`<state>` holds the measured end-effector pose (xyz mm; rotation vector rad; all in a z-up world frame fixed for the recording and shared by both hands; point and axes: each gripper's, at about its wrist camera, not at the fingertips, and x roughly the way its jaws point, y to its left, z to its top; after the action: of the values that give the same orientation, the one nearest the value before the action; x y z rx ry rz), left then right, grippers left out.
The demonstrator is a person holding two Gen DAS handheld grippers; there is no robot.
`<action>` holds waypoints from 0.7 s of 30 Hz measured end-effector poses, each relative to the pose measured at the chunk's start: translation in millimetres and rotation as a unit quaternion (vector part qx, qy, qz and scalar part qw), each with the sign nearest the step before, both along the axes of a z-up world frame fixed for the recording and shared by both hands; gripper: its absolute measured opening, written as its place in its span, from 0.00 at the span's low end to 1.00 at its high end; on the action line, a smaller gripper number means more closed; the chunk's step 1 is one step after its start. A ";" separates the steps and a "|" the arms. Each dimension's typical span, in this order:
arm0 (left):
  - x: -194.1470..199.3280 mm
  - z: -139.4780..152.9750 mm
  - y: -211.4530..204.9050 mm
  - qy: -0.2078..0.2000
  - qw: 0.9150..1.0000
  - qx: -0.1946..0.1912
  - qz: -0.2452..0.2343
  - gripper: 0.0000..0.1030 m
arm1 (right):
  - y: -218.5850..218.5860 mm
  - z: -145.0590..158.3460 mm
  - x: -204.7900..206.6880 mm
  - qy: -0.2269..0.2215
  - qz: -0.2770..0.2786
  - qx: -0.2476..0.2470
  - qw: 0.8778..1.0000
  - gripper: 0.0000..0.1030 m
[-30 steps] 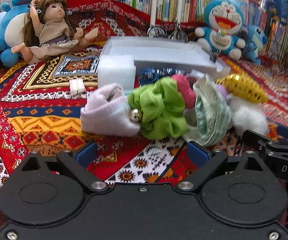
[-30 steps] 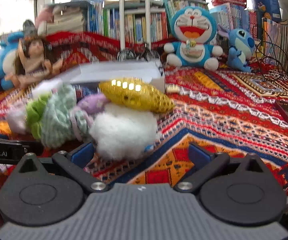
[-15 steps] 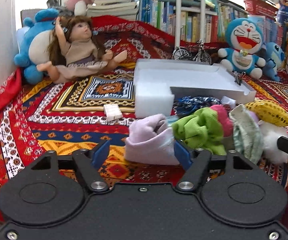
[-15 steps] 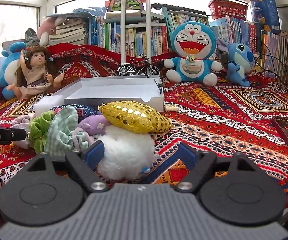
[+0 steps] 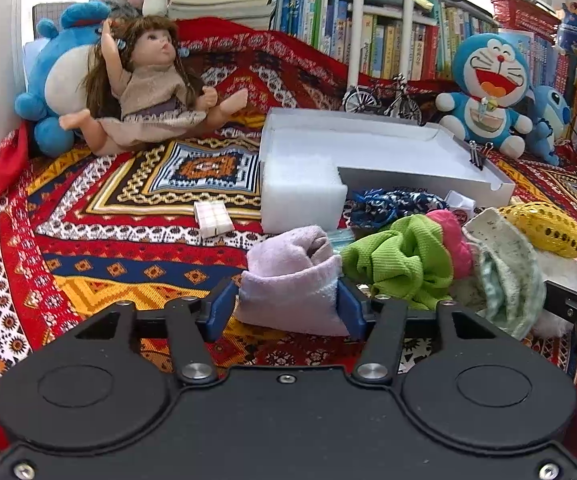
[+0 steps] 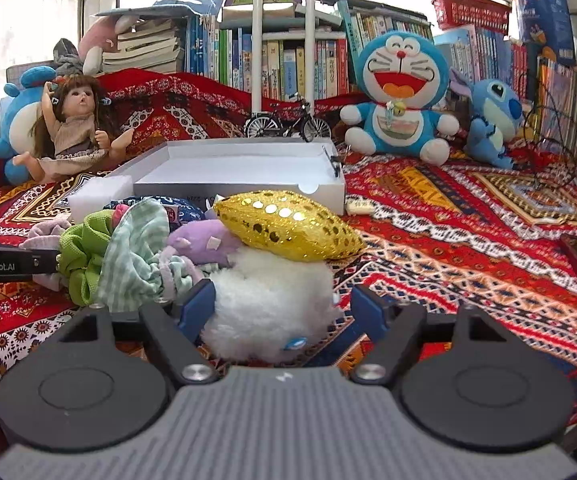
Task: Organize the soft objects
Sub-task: 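Grasp the pink towel roll with the left tool while the right tool grasps the white fluffy ball, then lift the pink towel roll and white fluffy ball and carry them over the white tray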
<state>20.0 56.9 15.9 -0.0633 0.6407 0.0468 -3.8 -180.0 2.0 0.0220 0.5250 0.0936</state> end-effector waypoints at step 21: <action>-2.3 7.8 12.0 -0.004 0.999 -0.043 0.002 0.39 | -1.4 9.2 -4.6 0.011 0.002 0.008 1.000 0.62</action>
<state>17.7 68.9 23.8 -0.1489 0.6345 0.0234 -8.4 -181.4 11.2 0.0378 0.5468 0.1015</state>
